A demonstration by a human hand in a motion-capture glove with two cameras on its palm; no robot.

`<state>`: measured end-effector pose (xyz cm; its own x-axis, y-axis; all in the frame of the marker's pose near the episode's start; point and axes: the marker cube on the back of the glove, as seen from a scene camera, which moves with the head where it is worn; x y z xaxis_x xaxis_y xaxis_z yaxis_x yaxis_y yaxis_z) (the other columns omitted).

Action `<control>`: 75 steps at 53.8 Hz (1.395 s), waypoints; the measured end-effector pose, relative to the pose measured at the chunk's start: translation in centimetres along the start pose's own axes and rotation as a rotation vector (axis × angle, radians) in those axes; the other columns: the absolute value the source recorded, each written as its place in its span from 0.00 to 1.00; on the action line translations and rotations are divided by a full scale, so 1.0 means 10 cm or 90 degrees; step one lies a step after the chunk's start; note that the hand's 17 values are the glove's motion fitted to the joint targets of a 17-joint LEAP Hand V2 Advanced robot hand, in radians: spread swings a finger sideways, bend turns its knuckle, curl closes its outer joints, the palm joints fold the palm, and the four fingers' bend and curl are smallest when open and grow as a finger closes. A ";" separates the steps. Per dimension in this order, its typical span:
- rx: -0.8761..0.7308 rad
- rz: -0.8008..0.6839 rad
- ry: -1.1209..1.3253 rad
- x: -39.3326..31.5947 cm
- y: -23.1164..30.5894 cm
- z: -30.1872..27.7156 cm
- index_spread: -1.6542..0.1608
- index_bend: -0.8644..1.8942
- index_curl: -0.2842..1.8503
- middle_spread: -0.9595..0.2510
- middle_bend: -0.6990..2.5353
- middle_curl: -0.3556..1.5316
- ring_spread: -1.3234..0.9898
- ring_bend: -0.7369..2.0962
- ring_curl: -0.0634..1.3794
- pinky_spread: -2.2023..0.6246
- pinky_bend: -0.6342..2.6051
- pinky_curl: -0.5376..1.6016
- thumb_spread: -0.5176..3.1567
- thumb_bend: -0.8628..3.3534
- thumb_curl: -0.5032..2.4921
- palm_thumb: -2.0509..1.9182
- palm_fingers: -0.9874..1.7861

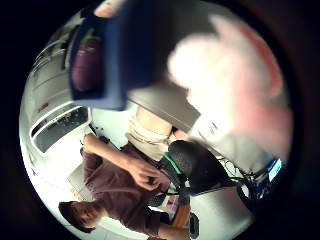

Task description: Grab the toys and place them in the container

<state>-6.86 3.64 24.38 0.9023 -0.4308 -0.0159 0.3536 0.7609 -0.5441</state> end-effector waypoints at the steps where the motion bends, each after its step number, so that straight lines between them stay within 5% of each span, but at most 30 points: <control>1: -0.005 -0.002 -0.006 -0.01 -0.05 0.09 0.76 0.36 0.26 0.78 0.23 0.34 0.57 0.32 0.23 0.80 0.49 0.42 0.47 0.20 0.29 0.53 0.24; 8: 0.119 0.020 -0.039 0.11 -0.20 0.26 0.75 0.49 0.31 0.76 0.23 0.31 0.59 0.24 0.14 0.81 0.52 0.43 0.46 0.20 0.29 0.54 0.25; 21: 0.320 0.111 -0.047 0.24 -0.36 0.12 0.76 0.65 0.40 0.63 0.34 0.36 0.54 0.38 0.15 0.75 0.48 0.40 0.48 0.24 0.32 0.64 0.55; 30: 0.304 0.139 -0.096 0.31 -0.34 -0.10 0.78 0.68 0.46 0.53 0.42 0.43 0.46 0.47 0.22 0.71 0.46 0.40 0.43 0.26 0.37 0.69 0.65; 60: 0.365 0.142 -0.037 0.09 0.66 -2.34 0.83 0.74 0.60 0.53 0.55 0.58 0.38 0.57 0.35 0.69 0.52 0.47 0.33 0.24 0.46 0.69 0.60; 75: 0.407 0.051 -0.033 -0.78 0.38 -2.87 0.85 0.75 0.64 0.55 0.56 0.61 0.38 0.59 0.40 0.70 0.54 0.49 0.31 0.24 0.50 0.69 0.57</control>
<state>-19.59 -4.01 -1.65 0.9369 -0.3493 0.0132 0.3478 0.9354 0.0638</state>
